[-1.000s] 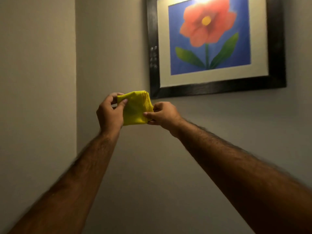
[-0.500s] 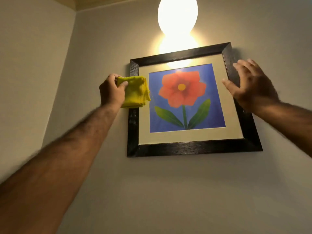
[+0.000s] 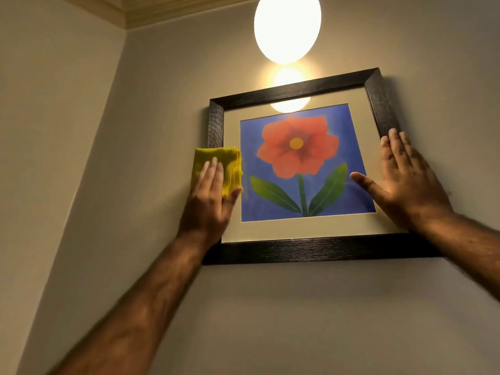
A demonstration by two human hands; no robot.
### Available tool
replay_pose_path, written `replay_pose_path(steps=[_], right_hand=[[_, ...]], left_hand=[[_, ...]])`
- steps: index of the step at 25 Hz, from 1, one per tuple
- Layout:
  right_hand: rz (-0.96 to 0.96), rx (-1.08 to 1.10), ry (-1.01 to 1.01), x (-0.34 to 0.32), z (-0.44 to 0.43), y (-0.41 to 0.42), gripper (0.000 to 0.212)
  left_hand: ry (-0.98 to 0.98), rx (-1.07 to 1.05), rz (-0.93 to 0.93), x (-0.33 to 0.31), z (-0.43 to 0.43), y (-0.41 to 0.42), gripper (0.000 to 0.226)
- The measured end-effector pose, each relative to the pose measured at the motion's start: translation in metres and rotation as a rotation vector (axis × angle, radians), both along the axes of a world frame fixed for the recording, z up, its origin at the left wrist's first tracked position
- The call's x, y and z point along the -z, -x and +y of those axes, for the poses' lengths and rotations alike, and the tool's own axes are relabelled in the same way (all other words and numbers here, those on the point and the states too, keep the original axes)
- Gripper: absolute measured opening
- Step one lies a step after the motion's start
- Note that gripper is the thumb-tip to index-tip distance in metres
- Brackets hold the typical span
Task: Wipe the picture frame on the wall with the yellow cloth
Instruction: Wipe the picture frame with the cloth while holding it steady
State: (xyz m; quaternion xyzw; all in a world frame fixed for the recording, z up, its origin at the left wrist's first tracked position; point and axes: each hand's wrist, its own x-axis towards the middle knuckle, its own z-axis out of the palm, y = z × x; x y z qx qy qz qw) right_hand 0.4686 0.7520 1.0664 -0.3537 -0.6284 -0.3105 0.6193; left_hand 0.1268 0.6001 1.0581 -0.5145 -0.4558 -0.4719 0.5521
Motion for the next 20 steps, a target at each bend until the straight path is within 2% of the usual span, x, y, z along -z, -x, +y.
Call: replay_pose_path(steps=[3, 6, 8, 11, 16, 18, 20], right_hand=[[0.005, 0.005, -0.024, -0.001, 0.002, 0.001, 0.112], [0.008, 0.007, -0.030, -0.001, 0.003, 0.001, 0.111], [0.012, 0.008, -0.040, -0.001, 0.001, 0.002, 0.111], [0.009, 0.006, -0.037, -0.001, -0.001, 0.002, 0.110], [0.004, 0.018, -0.056, -0.001, 0.001, 0.001, 0.109], [0.017, 0.020, -0.061, -0.001, 0.003, 0.001, 0.110], [0.021, 0.020, -0.064, -0.001, 0.003, 0.002, 0.110]], left_hand=[[0.036, -0.024, 0.003, 0.064, 0.007, 0.005, 0.081], [0.076, -0.071, -0.038, 0.131, 0.009, 0.007, 0.082], [0.105, -0.101, -0.053, 0.143, 0.006, 0.009, 0.082], [0.103, -0.059, -0.037, 0.096, 0.000, 0.005, 0.087], [0.114, -0.053, -0.142, -0.052, -0.002, -0.006, 0.090], [0.119, -0.061, -0.159, -0.080, 0.000, -0.005, 0.089], [0.101, -0.076, -0.142, -0.075, 0.003, 0.000, 0.091]])
